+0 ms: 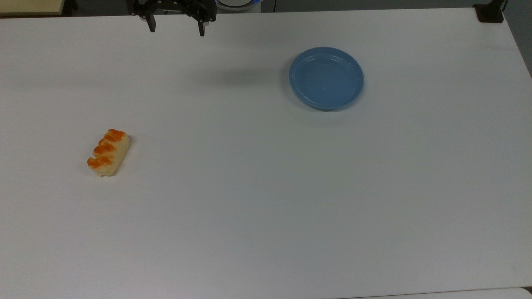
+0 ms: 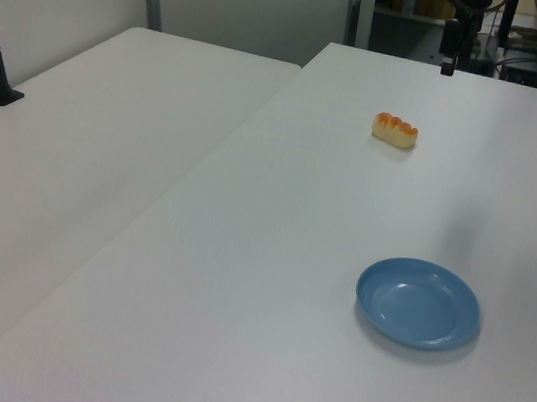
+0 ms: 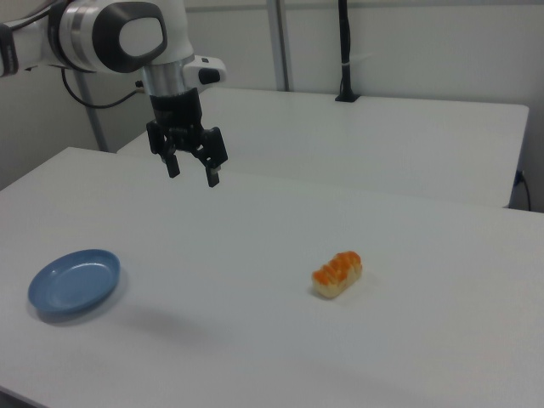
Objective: Put the bread onto the plate
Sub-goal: 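Move the open gripper over the orange-topped bread roll and lower it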
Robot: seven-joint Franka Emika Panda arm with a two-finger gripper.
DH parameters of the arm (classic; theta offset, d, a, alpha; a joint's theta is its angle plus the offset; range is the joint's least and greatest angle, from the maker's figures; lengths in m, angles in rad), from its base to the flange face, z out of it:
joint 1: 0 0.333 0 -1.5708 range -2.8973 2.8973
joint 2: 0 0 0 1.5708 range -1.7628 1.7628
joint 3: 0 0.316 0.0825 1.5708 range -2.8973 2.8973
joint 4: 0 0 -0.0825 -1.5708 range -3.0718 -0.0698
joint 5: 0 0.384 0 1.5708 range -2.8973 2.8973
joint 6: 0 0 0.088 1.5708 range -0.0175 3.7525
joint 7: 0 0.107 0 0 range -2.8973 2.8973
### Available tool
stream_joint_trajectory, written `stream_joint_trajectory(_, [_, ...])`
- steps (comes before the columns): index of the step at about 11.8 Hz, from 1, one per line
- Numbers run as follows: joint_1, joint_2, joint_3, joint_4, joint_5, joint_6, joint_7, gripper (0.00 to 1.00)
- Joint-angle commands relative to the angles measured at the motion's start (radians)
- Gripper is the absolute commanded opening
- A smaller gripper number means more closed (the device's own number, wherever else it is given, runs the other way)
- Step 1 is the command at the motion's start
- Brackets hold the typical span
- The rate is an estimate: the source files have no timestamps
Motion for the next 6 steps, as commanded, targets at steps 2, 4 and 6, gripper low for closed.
stream_joint_trajectory(2, [0.018, 0.025, -0.036, 0.014, 0.021, 0.019, -0.018, 1.00])
stream_joint_trajectory(4, [0.017, 0.091, -0.088, 0.011, 0.013, 0.161, -0.020, 1.00])
stream_joint_trajectory(6, [0.006, 0.189, -0.144, 0.011, 0.012, 0.281, -0.071, 1.00])
